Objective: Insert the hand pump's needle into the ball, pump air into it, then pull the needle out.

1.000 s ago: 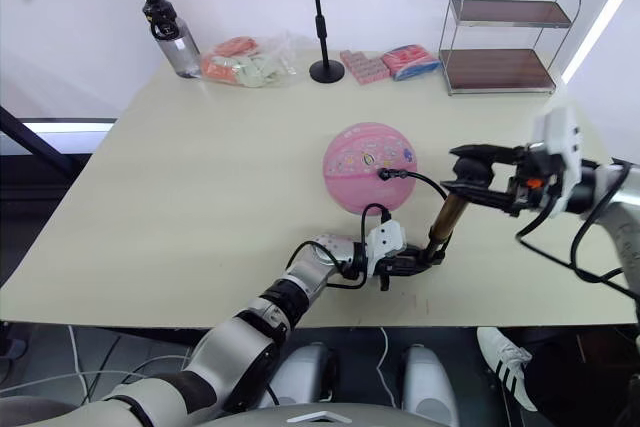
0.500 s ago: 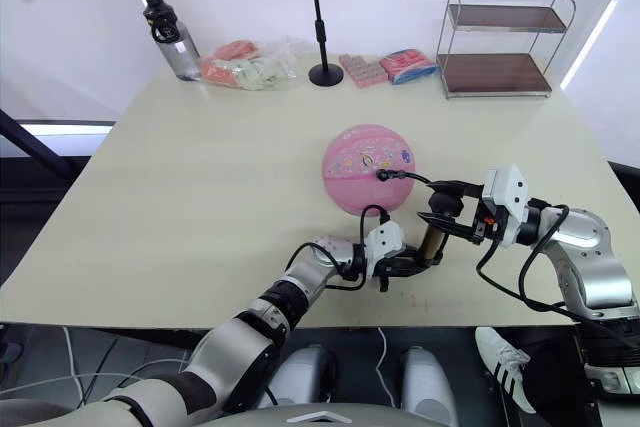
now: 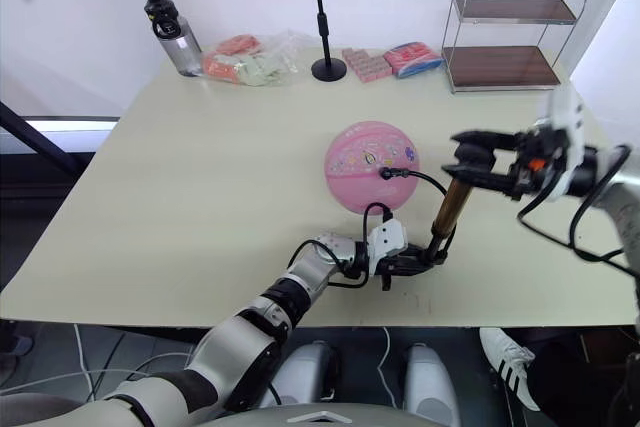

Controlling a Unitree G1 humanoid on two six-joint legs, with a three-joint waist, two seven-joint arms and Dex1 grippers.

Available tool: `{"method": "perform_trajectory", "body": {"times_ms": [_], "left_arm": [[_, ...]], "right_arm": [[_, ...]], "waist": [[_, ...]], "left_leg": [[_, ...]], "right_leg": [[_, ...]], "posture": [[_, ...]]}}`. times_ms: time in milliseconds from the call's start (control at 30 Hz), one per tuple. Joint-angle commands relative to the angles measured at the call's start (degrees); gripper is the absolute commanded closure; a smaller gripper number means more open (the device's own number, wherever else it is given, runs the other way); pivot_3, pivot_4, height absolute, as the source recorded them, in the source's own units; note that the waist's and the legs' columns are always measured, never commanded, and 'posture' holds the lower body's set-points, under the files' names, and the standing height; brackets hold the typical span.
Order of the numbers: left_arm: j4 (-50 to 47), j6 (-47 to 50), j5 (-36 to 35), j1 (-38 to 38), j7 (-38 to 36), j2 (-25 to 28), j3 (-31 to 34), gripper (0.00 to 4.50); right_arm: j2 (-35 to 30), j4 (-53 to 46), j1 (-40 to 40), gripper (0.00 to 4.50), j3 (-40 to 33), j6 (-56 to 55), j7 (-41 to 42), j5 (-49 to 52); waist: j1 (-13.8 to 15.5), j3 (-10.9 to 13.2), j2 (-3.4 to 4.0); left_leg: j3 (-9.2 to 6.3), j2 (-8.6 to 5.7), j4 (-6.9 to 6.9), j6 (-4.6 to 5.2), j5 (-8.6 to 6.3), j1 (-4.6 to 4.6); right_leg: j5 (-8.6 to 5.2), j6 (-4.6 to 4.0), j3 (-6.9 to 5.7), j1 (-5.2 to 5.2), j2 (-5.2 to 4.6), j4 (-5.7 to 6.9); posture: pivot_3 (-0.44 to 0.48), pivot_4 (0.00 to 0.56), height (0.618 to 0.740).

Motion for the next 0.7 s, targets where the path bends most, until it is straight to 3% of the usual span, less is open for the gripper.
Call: {"method": "perform_trajectory", "body": {"times_ms": [33, 233, 333, 467, 700], "left_arm": [[4.73, 2.47, 2.56, 2.69, 0.47, 1.58, -1.11, 3.5], [4.93, 2.26, 2.76, 2.72, 0.83, 1.48, -1.23, 3.5], [4.93, 2.25, 2.78, 2.72, 0.89, 1.35, -1.29, 3.5], [4.79, 2.18, 2.98, 2.73, 1.02, 1.3, -1.35, 3.5], [4.65, 2.39, 3.01, 2.73, 1.0, 1.2, -1.13, 3.5]], "right_arm": [[-2.56, -1.48, -4.78, 2.34, -5.58, 4.14, -0.09, 5.98], [-5.41, -0.56, -9.88, 2.34, -6.94, 8.36, 0.13, 8.24], [-4.36, -2.39, -4.33, 2.34, -4.84, 6.09, 1.39, 4.3], [-2.3, -2.81, 3.91, 2.34, -2.6, 0.46, 2.82, -0.87], [3.96, 0.71, 10.87, 2.34, 2.57, -10.06, 2.98, -8.98]], "waist": [[-0.01, 0.03, -0.05], [0.03, 0.17, 0.09], [0.15, 0.15, 0.11], [0.14, -0.03, -0.05], [-0.06, -0.29, -0.33]], "left_leg": [[0.0, 0.01, 0.0, 0.0, 0.0, 0.0], [0.04, 0.0, 0.02, 0.0, 0.0, -0.17], [-0.01, -0.04, 0.13, 0.01, 0.01, -0.64], [-0.06, -0.07, 0.15, 0.01, 0.01, -0.62], [-0.11, -0.03, 0.16, 0.0, 0.0, -0.23]], "right_leg": [[0.0, 0.0, 0.0, 0.0, 0.0, -0.01], [0.01, 0.01, 0.03, -0.15, -0.04, 0.0], [0.06, 0.06, 0.0, -0.52, -0.05, 0.0], [0.04, 0.05, -0.09, -0.44, -0.05, -0.02], [0.01, 0.05, -0.08, -0.12, 0.17, 0.03]], "posture": [[0.0, 0.15, 0.74], [0.0, 0.15, 0.74], [0.0, 0.15, 0.74], [0.0, 0.15, 0.74], [0.0, 0.15, 0.74]]}}
